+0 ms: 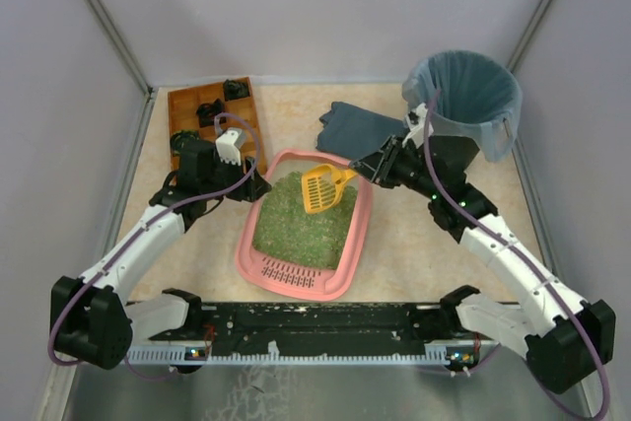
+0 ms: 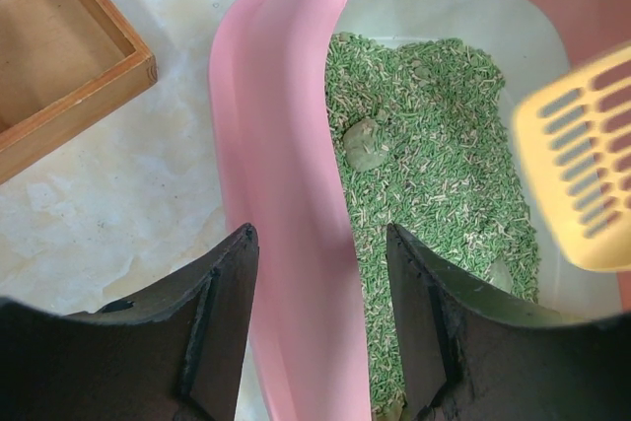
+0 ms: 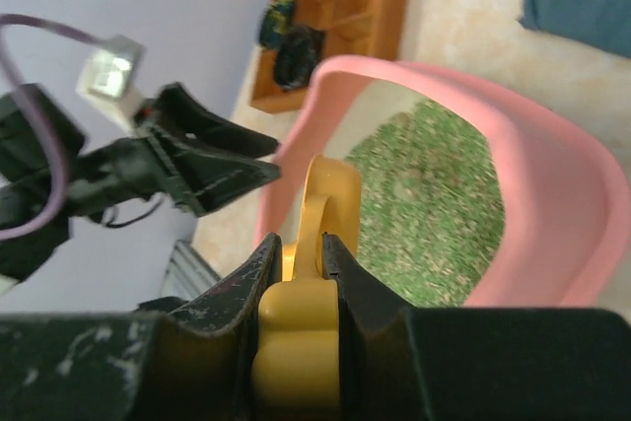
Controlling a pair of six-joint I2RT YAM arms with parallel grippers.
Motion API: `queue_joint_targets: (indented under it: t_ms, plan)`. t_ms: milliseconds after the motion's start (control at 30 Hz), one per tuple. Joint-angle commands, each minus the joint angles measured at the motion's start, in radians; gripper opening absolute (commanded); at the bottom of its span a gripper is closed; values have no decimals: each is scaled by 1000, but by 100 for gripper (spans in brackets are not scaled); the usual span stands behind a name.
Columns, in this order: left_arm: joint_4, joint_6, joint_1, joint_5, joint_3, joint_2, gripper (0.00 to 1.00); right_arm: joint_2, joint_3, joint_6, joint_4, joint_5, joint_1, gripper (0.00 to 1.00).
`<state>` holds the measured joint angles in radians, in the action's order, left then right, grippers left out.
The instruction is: Clean the litter box
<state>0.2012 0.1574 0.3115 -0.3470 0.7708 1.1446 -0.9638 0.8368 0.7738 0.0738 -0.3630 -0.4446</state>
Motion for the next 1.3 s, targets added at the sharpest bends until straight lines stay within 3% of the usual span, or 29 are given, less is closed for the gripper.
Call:
queue_joint_targets:
  t_ms: [0, 167, 467, 800, 1067, 1267]
  plan:
    - [-19, 1, -7, -25, 8, 12, 60, -55, 93, -54, 89, 246, -91, 0]
    - [-11, 1, -6, -36, 12, 25, 58, -140, 149, -63, 173, 435, -175, 0]
    - [-3, -4, -6, -56, 19, 40, 53, -271, 219, -99, 211, 517, -194, 0]
    - [-1, -6, -6, -64, 19, 45, 50, -360, 172, -83, 76, 404, -194, 0]
    - [0, -5, -6, -75, 22, 56, 50, -429, 75, -12, -166, 190, -194, 0]
    - [1, -5, -6, -70, 21, 60, 50, -474, 40, 29, -236, 118, -207, 0]
